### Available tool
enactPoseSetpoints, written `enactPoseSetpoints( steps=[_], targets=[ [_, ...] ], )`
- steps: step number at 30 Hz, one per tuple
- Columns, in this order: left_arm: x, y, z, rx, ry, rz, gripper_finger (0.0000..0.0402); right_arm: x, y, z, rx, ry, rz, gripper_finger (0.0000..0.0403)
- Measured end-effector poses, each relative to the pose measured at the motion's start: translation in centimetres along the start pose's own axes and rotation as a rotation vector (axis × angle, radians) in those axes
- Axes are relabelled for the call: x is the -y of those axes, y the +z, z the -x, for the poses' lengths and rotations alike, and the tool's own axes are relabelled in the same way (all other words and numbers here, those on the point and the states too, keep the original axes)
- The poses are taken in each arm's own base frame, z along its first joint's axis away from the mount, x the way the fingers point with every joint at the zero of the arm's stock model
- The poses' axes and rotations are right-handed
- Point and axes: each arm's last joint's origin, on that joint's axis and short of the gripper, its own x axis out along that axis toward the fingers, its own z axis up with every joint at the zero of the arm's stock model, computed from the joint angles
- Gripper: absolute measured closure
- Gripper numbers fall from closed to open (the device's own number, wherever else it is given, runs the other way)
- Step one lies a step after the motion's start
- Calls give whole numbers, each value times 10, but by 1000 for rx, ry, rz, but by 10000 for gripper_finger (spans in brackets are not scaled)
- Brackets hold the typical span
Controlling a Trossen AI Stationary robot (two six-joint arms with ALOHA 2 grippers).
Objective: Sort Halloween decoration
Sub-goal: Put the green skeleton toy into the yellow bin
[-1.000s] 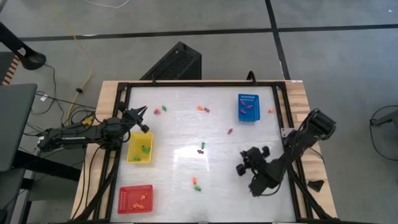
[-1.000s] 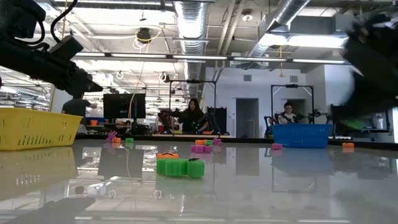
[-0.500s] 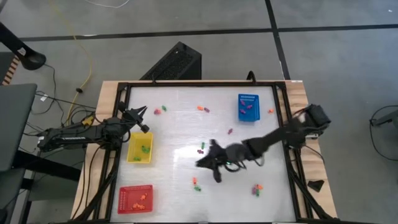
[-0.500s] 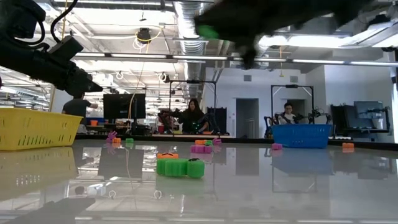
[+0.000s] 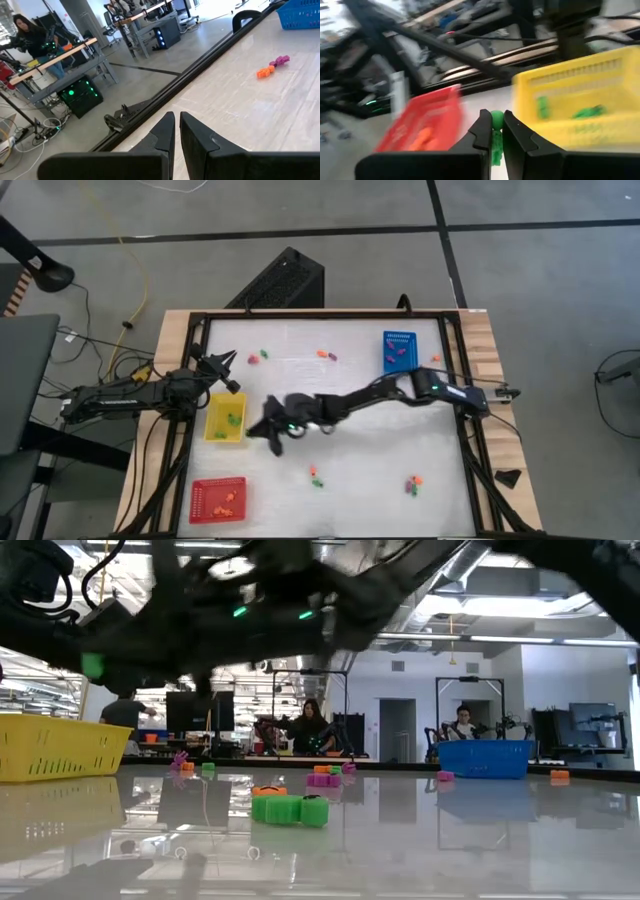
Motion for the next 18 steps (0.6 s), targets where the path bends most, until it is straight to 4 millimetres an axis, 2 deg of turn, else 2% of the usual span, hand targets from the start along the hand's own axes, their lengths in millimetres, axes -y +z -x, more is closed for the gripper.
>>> enactPoseSetpoints(
  steps=[4, 9, 13, 18],
  targets=[
    [0, 0, 0, 0, 0, 0, 384, 26, 10, -28, -1, -30, -4, 352],
    [0, 0, 0, 0, 0, 0, 384, 38, 16, -53, 45, -3, -2, 350],
    [0, 0, 0, 0, -1, 0, 384, 47, 15, -62, 53, -9, 2, 325],
    [0, 0, 0, 0, 0, 0, 384, 52, 19, -63, 64, -32, 13, 269]
  ],
)
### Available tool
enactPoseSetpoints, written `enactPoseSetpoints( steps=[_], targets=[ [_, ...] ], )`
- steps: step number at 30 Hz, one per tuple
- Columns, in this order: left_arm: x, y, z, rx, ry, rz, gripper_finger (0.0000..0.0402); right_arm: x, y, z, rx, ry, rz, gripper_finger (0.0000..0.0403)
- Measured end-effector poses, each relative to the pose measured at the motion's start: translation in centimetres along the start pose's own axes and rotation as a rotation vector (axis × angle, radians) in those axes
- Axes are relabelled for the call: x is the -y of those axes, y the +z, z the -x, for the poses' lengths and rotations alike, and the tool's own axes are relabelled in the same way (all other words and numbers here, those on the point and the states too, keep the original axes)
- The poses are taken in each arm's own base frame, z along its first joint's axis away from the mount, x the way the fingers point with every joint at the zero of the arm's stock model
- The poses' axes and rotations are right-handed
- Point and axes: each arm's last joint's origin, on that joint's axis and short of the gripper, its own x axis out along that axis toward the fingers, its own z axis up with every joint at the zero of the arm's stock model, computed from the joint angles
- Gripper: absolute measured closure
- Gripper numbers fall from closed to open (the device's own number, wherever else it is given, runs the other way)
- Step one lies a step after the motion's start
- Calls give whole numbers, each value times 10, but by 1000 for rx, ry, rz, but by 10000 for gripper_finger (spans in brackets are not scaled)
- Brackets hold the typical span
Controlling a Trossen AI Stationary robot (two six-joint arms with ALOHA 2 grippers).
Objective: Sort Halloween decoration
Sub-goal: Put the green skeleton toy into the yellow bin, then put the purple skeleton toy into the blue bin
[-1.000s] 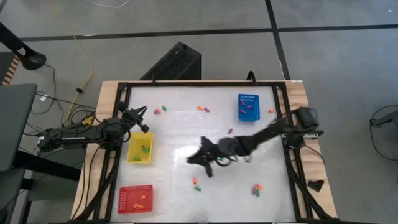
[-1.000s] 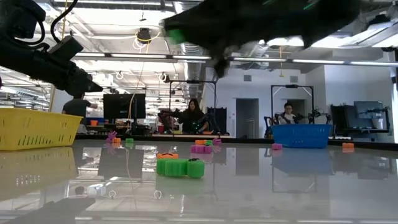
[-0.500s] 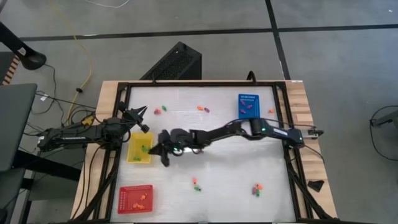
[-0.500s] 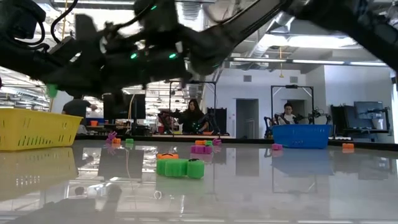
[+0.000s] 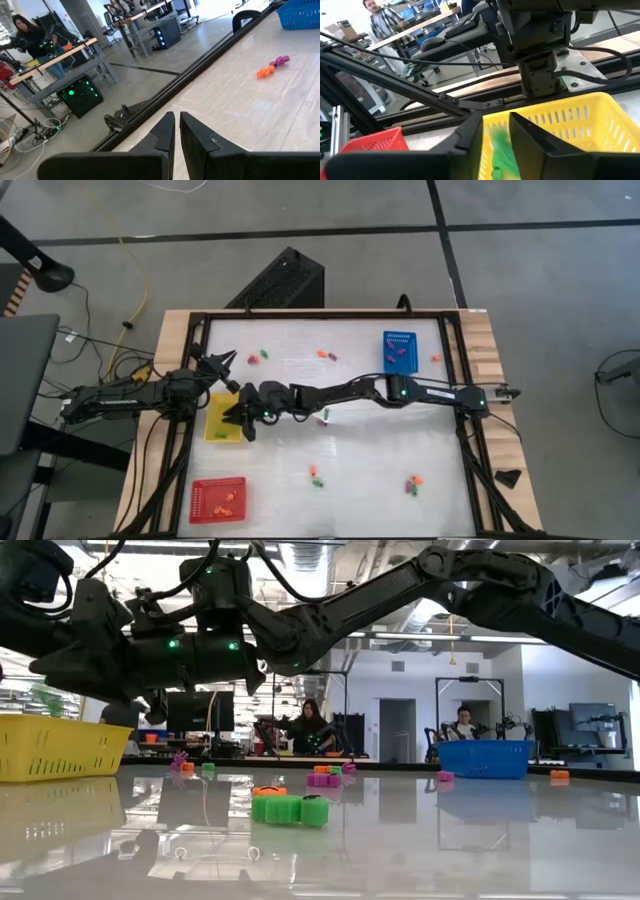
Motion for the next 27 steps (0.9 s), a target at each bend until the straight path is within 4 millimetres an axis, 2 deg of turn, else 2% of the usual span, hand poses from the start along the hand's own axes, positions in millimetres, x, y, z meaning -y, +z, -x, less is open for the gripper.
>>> enactPoseSetpoints(
  steps=[4, 7, 10, 13, 21, 24, 27],
  targets=[
    [0, 0, 0, 0, 0, 0, 384, 2, 0, 0, -7, 7, -2, 225],
    [0, 0, 0, 0, 0, 0, 384, 5, 2, 2, -33, 85, -2, 202],
    [0, 0, 0, 2, -4, 1, 384, 9, 7, 6, -119, 161, -23, 193],
    [0, 0, 0, 2, -5, 0, 384, 6, 22, 16, -254, 165, 36, 195],
    [0, 0, 0, 3, -7, 1, 384, -32, 65, 68, -659, -15, 415, 222],
    [0, 0, 0, 3, -7, 1, 384, -35, 85, 95, -799, -126, 504, 236],
    [0, 0, 0, 3, -7, 1, 384, -25, 102, 129, -909, -202, 491, 250]
  ],
)
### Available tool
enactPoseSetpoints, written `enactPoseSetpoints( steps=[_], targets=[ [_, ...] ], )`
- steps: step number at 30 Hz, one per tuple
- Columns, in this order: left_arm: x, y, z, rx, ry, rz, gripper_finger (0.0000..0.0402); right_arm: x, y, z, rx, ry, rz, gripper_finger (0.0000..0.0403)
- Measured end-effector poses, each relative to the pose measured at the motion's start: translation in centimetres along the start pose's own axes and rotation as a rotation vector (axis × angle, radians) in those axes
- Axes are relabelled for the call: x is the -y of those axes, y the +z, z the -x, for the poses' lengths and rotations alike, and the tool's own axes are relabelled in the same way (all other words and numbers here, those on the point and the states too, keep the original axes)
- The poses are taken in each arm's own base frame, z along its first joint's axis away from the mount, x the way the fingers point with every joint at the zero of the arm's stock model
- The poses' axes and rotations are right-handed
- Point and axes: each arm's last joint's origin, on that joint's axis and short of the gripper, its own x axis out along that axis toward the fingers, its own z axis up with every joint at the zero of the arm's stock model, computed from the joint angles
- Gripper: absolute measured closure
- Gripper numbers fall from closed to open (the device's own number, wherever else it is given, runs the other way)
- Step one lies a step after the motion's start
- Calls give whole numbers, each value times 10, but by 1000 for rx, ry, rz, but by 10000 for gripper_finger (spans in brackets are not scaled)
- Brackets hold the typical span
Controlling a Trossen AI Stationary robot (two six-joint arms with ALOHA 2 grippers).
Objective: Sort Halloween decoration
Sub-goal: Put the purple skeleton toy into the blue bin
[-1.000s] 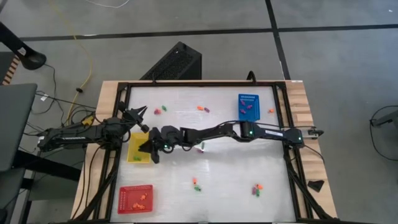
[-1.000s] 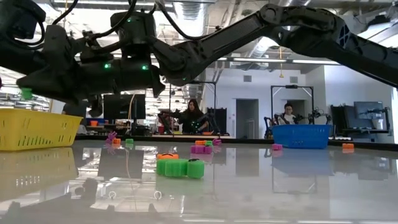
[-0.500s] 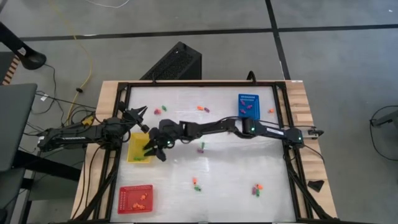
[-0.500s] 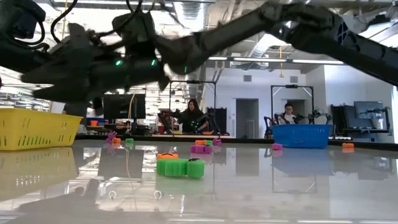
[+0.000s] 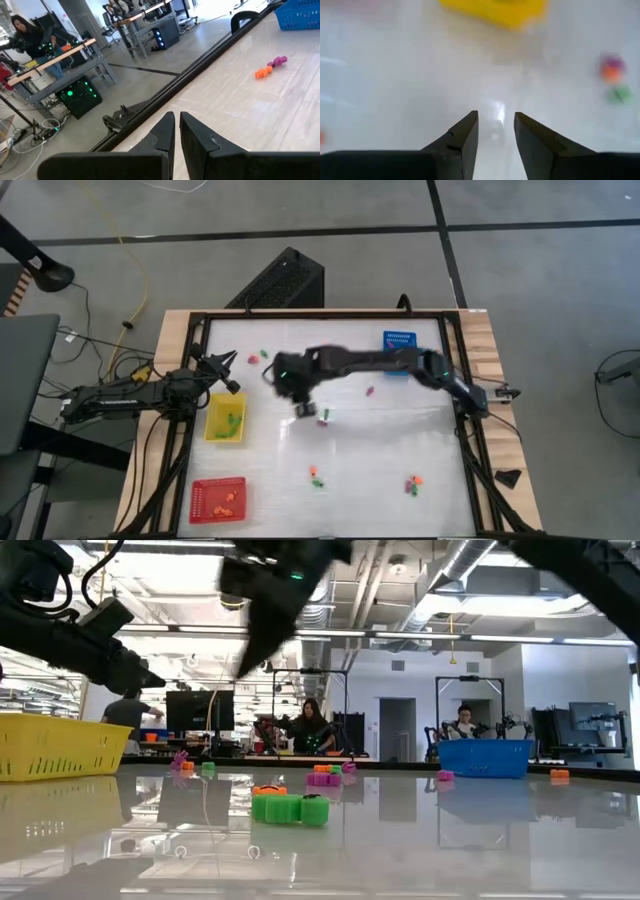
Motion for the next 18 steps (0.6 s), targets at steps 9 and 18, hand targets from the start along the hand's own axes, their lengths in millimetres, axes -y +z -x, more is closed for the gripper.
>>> enactPoseSetpoints(
  steps=[9, 18],
  targets=[
    [0, 0, 0, 1, -3, 0, 384, 59, -128, 55, 178, -210, -406, 282],
    [0, 0, 0, 0, -2, 0, 384, 80, -209, 17, 310, -200, -647, 251]
  ],
)
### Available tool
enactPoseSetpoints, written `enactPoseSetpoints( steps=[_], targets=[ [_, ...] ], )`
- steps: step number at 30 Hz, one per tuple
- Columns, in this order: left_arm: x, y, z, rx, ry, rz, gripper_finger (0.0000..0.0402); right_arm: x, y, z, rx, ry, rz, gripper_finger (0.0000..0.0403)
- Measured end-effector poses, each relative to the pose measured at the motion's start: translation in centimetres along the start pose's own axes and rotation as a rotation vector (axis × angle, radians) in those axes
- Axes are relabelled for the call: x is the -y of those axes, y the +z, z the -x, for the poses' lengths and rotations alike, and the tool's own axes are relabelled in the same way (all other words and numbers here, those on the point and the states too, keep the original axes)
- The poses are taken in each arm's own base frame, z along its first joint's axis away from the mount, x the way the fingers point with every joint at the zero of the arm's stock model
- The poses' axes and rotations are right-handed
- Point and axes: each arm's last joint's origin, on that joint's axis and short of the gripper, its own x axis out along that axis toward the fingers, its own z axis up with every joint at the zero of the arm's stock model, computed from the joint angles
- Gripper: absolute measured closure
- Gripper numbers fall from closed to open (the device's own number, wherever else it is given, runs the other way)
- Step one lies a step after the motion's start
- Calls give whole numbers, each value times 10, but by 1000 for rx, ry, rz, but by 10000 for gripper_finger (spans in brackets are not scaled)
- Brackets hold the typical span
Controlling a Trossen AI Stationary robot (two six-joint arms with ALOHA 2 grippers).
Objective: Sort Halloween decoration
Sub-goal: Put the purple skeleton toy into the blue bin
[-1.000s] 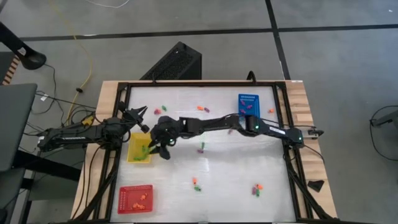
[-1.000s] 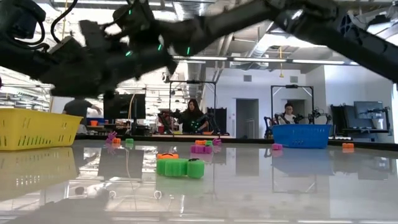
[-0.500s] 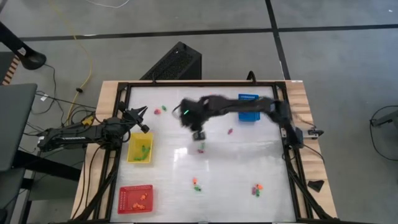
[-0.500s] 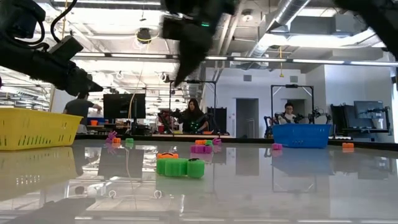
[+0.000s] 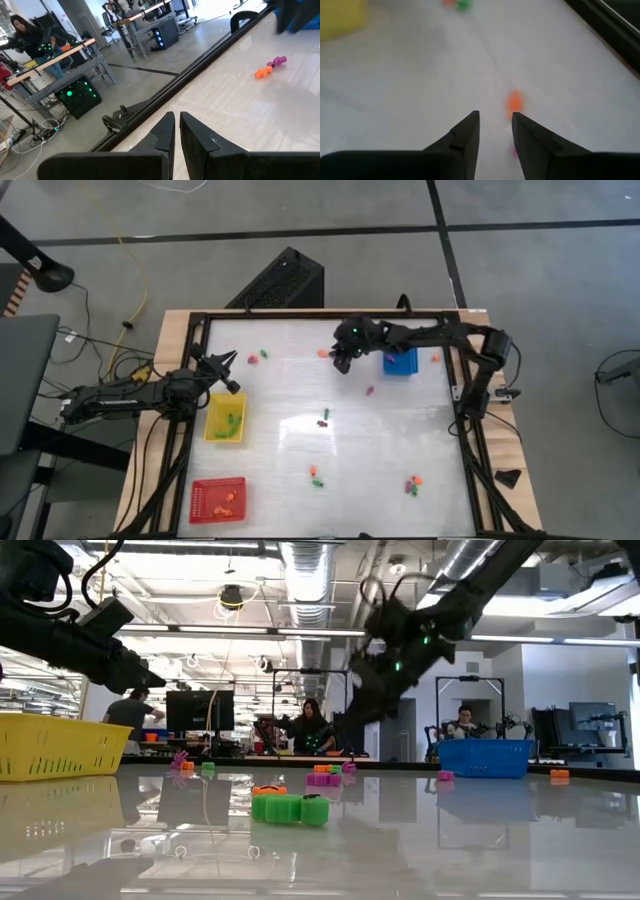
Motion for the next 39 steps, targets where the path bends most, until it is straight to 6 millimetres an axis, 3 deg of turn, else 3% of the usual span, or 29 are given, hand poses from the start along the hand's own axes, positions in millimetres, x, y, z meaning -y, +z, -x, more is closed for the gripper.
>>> enactPoseSetpoints(
  steps=[7, 13, 21, 26, 28, 33, 39],
  targets=[
    [0, 0, 0, 0, 0, 0, 384, 11, -15, -21, -46, -77, -7, 211],
    [0, 0, 0, 0, 0, 0, 384, 15, -27, -40, -66, -167, -5, 211],
    [0, 0, 0, 0, 0, 0, 384, 10, -39, -53, -100, -171, -7, 243],
    [0, 0, 0, 0, 0, 0, 384, 4, -38, -53, -98, -186, 7, 311],
    [0, 0, 0, 0, 0, 0, 384, 2, -36, -51, -91, -182, 19, 342],
    [0, 0, 0, 0, 0, 0, 384, -12, -24, -32, -71, -159, 59, 346],
    [0, 0, 0, 0, 0, 0, 384, -33, 0, 27, -89, -133, 127, 346]
  ],
)
